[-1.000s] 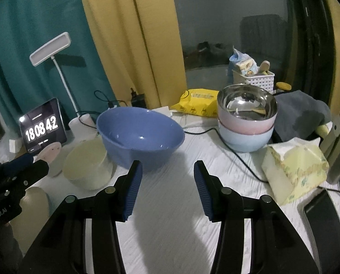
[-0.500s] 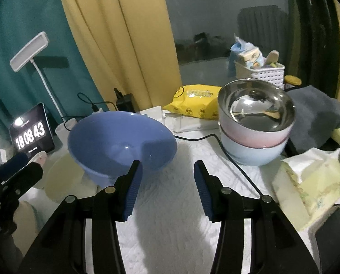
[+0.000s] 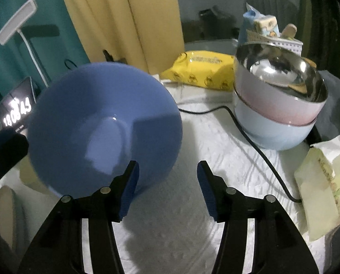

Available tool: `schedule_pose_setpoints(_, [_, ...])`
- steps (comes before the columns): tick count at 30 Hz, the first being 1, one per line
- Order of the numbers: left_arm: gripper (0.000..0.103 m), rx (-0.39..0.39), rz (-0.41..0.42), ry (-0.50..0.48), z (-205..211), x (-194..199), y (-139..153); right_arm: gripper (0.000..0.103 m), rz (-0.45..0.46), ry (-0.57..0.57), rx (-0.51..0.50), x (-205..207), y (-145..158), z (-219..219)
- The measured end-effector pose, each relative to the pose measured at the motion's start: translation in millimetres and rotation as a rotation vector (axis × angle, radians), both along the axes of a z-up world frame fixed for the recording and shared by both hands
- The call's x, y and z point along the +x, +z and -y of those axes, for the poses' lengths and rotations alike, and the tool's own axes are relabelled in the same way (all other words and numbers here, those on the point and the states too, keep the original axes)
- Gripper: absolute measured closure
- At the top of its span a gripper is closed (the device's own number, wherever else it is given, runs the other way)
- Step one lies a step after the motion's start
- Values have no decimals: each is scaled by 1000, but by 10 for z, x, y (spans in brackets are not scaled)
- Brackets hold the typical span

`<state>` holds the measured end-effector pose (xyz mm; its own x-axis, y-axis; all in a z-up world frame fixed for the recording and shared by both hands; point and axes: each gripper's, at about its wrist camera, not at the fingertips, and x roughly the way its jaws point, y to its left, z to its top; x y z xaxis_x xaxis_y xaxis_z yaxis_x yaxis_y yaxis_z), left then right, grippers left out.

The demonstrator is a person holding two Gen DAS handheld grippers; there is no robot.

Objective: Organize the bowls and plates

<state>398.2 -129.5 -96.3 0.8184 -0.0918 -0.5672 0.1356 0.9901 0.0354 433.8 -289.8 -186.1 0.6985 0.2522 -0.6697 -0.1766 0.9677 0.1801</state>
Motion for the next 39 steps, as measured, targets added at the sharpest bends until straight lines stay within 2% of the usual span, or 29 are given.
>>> schedule_pose_setpoints(10, [45, 21, -67, 9, 96, 201, -299, 49, -103, -5, 104, 117, -242, 147])
schedule_pose_setpoints(11, [47, 22, -71, 2, 108, 205, -318, 53, -102, -4, 114, 114, -244, 158])
schedule_pose_setpoints(13, [59, 24, -86, -21, 145, 212, -355, 64, -95, 13, 123, 98, -232, 148])
schedule_pose_setpoints(14, [61, 26, -93, -28, 163, 213, -369, 74, -91, 21, 121, 95, -224, 128])
schedule_pose_setpoints(15, [62, 30, -93, -27, 175, 207, -377, 77, -82, 26, 110, 79, -212, 99])
schedule_pose_setpoints(29, [66, -3, -110, -19, 82, 49, -274, 83, -3, 0, 71, -137, 50, 94])
schedule_pose_setpoints(39, [66, -39, -102, -37, 8, -255, -129, 84, 54, -10, 65, -533, 222, 121])
